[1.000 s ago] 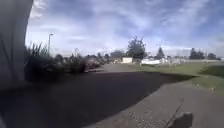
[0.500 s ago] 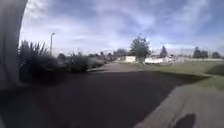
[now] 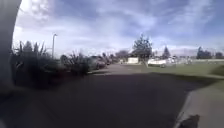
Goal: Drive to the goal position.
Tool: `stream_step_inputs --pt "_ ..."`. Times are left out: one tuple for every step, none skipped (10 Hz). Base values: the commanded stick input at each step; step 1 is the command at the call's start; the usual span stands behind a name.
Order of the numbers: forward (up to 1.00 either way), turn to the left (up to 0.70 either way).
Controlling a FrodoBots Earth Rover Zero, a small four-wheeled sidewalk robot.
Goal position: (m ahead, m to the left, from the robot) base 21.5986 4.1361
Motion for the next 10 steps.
stream_step_inputs --pt "0.70 -0.08" --pt "0.70 -0.01" --pt "0.70 0.00" --pt "0.70 0.00" --pt "0.70 0.00" --pt "0.70 0.00" --pt "0.70 0.00" --pt "0.70 0.00" --pt "0.70 0.00" --pt "0.70 0.00"
